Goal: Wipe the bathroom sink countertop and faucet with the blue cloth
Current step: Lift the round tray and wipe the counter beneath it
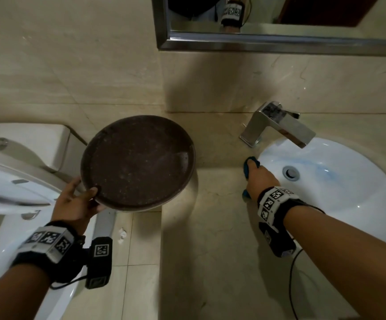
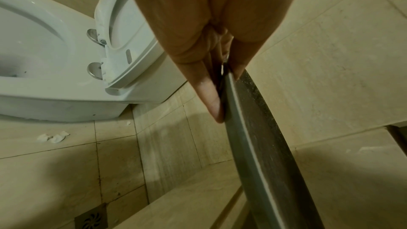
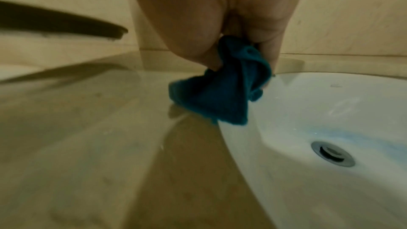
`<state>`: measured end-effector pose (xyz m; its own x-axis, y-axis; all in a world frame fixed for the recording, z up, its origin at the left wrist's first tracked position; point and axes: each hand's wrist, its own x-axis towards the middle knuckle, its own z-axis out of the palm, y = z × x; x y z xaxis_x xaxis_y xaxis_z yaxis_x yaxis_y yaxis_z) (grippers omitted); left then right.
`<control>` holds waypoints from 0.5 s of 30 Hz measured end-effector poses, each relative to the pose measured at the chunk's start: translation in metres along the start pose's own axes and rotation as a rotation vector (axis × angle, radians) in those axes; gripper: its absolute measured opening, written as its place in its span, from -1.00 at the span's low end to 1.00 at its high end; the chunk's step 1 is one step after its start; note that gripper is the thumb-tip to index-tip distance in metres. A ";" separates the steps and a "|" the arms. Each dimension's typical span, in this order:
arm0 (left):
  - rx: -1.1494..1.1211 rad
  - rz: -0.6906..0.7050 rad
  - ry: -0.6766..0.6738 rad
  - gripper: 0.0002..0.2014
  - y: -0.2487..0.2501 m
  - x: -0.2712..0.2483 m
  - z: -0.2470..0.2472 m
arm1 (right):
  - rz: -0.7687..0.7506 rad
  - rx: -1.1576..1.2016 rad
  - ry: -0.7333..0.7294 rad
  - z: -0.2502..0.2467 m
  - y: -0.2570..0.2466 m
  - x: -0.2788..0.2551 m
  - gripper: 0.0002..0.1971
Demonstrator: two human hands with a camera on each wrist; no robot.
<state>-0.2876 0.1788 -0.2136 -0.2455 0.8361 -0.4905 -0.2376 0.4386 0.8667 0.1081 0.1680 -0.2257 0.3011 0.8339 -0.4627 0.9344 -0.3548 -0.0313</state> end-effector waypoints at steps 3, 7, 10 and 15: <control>-0.001 0.008 0.012 -0.57 0.001 0.001 -0.002 | 0.007 0.066 0.083 -0.009 -0.007 -0.002 -0.54; -0.016 0.001 0.020 -0.53 0.003 0.001 -0.006 | -0.166 0.224 0.165 -0.020 -0.034 0.005 -0.42; -0.023 0.016 0.006 -0.59 0.006 0.000 -0.006 | -0.257 0.306 0.191 -0.019 -0.066 0.021 -0.45; -0.009 0.041 -0.011 -0.65 0.006 0.002 -0.003 | -0.310 0.058 0.203 -0.019 -0.094 0.050 -0.39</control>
<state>-0.2918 0.1820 -0.2099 -0.2449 0.8568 -0.4538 -0.2359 0.4013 0.8850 0.0387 0.2515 -0.2294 0.0422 0.9704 -0.2379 0.9766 -0.0903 -0.1954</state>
